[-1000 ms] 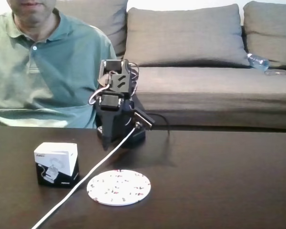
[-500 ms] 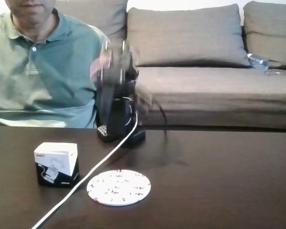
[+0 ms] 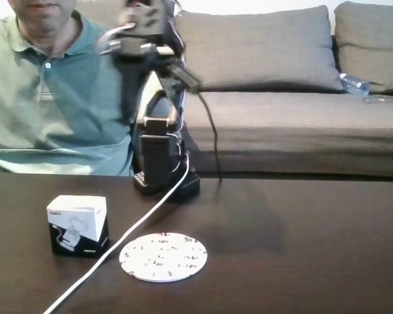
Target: Grasp a servo box and put it on the zirlivani.
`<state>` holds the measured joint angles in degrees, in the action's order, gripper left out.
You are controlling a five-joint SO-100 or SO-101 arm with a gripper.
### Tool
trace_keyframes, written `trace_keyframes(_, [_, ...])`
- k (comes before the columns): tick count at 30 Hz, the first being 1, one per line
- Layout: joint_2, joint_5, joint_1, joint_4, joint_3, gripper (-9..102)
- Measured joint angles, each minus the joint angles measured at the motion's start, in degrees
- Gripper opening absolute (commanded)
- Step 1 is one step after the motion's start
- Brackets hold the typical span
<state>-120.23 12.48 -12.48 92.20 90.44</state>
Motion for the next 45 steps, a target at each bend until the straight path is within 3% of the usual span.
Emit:
trace_keyframes(5, [15.47, 1.05, -6.42, 4.39, -10.99, 1])
trace_keyframes(11, [17.49, 7.38, -12.74, 6.86, -12.04, 2])
trace_keyframes(19, [17.49, 15.82, -19.95, -2.64, 1.76, 20])
trace_keyframes(23, [17.49, 17.14, -19.6, -7.91, 8.26, 26])
trace_keyframes(29, [17.49, 18.19, -18.98, -8.96, 9.84, 39])
trace_keyframes(39, [17.49, 19.42, -15.91, -9.93, 10.72, 39])
trace_keyframes(45, [17.49, 19.34, -13.54, -14.59, 14.94, 38])
